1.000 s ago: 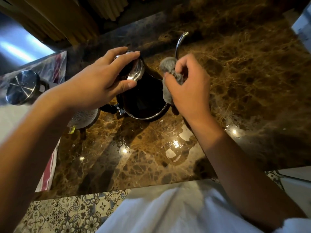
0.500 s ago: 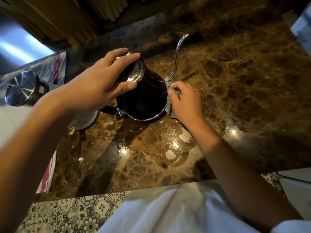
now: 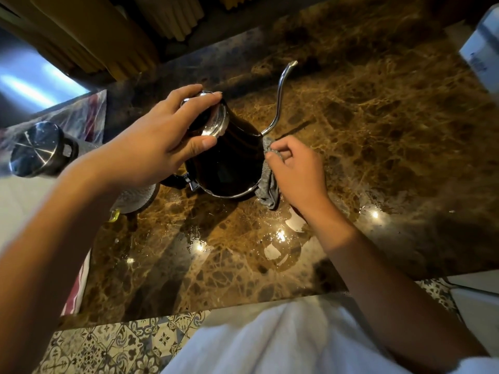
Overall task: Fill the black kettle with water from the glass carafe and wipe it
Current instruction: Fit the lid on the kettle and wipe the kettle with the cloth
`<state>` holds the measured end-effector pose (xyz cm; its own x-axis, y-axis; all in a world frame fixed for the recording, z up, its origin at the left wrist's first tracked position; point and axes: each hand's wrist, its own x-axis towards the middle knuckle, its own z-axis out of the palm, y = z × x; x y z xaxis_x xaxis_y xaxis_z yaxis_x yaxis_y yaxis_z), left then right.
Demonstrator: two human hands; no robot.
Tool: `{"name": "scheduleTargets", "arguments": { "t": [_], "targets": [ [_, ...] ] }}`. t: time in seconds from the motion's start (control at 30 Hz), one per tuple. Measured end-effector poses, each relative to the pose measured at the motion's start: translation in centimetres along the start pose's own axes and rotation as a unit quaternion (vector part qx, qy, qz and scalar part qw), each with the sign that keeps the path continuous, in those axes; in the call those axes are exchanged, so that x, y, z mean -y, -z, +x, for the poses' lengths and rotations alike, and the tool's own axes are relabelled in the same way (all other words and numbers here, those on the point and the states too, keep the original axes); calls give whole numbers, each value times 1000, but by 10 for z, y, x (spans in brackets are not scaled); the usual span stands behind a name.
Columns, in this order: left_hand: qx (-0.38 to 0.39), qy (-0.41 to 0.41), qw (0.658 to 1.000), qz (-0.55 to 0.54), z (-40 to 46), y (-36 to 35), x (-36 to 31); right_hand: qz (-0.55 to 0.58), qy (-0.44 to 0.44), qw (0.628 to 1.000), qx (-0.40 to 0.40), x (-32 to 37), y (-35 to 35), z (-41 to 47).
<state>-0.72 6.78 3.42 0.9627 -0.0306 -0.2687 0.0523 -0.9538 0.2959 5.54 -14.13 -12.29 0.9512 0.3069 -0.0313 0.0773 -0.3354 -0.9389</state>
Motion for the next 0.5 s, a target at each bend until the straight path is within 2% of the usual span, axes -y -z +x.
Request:
{"name": "scheduleTargets", "arguments": {
  "t": [0.1,0.2,0.3,0.4,0.5],
  "targets": [
    [-7,0,1000,-1,0,-1,4,63,94,993,-41,24,-1,-10],
    [-25,-6,1000,3,2,-2,7,66,161,983,-59,47,-16,-22],
    [-34,-10,999,5,3,-2,8,35,194,978,-67,49,-32,-33],
    [-40,-9,999,5,3,-5,7,-38,242,969,-42,36,-42,-43],
    [-47,-11,999,8,3,-6,5,-91,251,964,-12,27,-44,-49]
  ]
}}
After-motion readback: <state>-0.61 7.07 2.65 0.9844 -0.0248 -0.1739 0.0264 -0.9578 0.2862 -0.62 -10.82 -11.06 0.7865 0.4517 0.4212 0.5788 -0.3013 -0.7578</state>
